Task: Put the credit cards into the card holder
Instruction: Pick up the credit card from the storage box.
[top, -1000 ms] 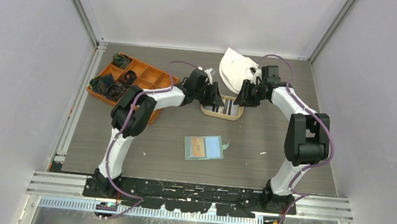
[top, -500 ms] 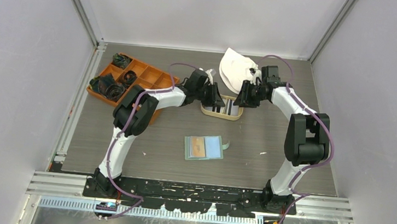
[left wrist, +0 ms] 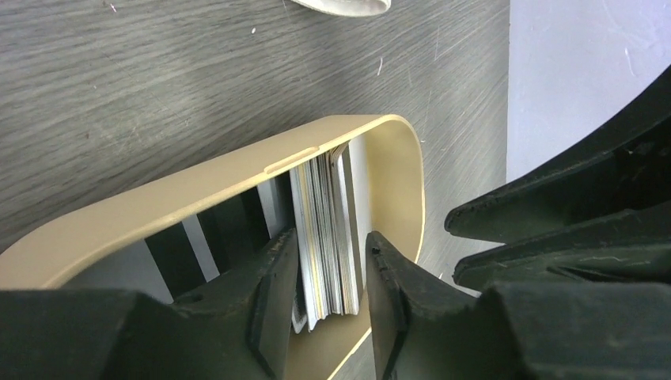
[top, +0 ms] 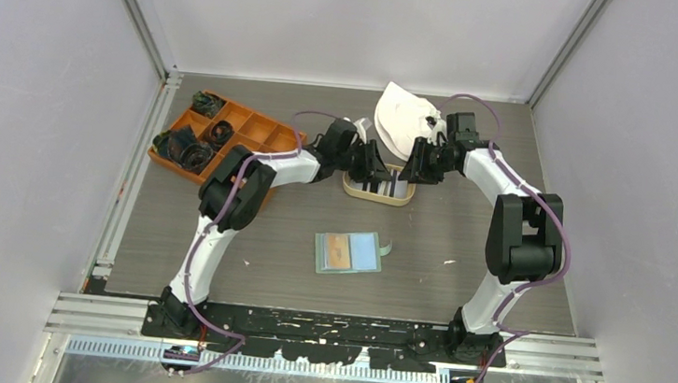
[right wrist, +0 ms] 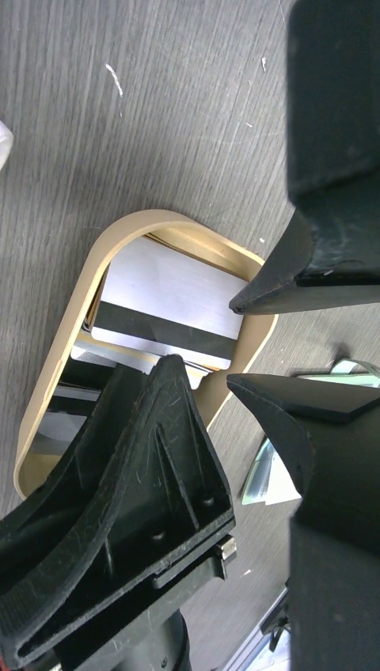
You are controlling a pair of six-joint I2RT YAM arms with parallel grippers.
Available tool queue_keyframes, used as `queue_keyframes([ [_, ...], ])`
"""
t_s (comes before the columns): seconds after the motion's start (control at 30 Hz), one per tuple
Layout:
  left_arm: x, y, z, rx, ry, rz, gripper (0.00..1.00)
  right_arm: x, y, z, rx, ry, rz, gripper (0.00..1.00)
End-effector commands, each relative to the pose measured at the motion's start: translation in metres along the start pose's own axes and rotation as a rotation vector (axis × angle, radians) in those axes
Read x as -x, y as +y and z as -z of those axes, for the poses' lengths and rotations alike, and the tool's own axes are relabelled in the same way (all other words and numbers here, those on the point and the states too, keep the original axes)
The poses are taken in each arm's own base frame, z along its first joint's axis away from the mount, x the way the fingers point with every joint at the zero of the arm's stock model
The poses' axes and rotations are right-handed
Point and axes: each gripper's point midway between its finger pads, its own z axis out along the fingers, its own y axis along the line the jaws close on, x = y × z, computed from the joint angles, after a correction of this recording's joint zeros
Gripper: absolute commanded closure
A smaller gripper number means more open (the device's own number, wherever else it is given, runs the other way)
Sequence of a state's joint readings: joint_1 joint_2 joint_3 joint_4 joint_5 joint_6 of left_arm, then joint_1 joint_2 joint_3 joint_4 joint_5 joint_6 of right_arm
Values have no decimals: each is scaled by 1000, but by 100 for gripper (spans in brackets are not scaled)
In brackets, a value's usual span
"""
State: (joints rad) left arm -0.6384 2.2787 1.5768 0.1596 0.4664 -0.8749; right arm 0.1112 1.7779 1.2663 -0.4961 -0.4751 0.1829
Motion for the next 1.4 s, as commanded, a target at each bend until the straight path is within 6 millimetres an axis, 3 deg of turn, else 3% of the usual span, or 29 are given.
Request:
queue_keyframes([
  [0.0,8,-30,-6,-99,4,-18,60,21,16,12,36,-57,45,61],
  [0.27,3,-35,-9,-123,31,-15,55,21,17,12,42,-56,44,61],
  [0.67,11,-64,2,-240,-2,24,67,22,12,14,24,-65,39,61],
  [1.0,4,-54,-7,-233,23,47,64,19,2,10,-18,-47,24,63],
  [1.37,-10,-50,-21,-203,67,35,58,27,0,20,-25,-88,12,63],
])
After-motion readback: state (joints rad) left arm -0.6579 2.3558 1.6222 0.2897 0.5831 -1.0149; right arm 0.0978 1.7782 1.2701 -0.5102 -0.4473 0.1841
